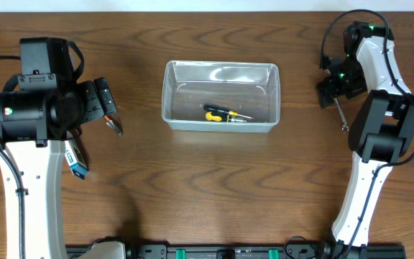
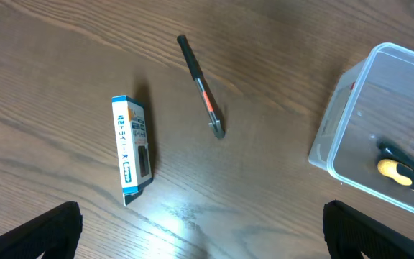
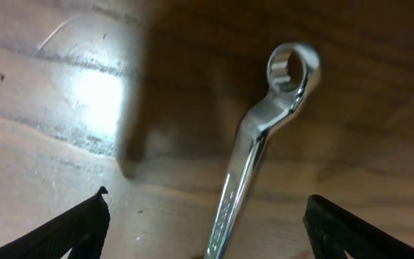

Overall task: Pack container
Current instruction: 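Lower the right gripper and close on the silver wrench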

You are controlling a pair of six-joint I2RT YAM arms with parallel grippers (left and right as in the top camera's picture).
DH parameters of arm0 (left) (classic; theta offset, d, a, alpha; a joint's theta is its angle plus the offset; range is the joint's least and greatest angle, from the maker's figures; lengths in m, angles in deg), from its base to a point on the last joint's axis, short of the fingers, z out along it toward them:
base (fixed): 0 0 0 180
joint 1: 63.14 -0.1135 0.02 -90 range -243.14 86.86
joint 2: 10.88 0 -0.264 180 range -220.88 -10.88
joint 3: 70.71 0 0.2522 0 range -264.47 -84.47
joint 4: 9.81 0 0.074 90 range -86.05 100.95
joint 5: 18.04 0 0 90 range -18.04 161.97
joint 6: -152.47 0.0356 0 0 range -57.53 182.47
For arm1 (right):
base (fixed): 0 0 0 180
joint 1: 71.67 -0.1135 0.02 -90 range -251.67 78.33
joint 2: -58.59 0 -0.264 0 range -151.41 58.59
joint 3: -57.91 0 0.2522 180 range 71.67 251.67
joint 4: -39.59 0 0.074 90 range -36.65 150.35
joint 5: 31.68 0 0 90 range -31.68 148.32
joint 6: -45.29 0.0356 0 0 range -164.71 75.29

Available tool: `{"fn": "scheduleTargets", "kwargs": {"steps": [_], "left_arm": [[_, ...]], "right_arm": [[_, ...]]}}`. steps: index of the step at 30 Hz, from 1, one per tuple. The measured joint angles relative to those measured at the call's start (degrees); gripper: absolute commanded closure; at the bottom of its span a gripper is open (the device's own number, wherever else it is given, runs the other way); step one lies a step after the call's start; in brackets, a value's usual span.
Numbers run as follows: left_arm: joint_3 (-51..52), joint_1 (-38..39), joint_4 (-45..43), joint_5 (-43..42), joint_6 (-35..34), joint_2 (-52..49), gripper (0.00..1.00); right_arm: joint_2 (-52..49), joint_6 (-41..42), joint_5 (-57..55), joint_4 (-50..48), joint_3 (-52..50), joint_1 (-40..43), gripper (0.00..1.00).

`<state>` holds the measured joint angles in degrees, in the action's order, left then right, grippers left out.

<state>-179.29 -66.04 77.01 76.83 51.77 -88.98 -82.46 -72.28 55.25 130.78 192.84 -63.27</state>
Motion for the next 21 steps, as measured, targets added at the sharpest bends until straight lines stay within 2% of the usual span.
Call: {"fn": "scheduleTargets", "kwargs": {"steps": [10,21], "left_arm": [[0.0,0.0,0.0,0.0,0.0,0.0,0.02],[0.0,0.0,0.0,0.0,0.0,0.0,0.02]], "right_arm": [[1.7,0.0,-1.6,-5.0,-6.0,-0.1,0.14],[2.6,-0.1,-1.8,-5.6,-7.8,0.0,0.46]]}}
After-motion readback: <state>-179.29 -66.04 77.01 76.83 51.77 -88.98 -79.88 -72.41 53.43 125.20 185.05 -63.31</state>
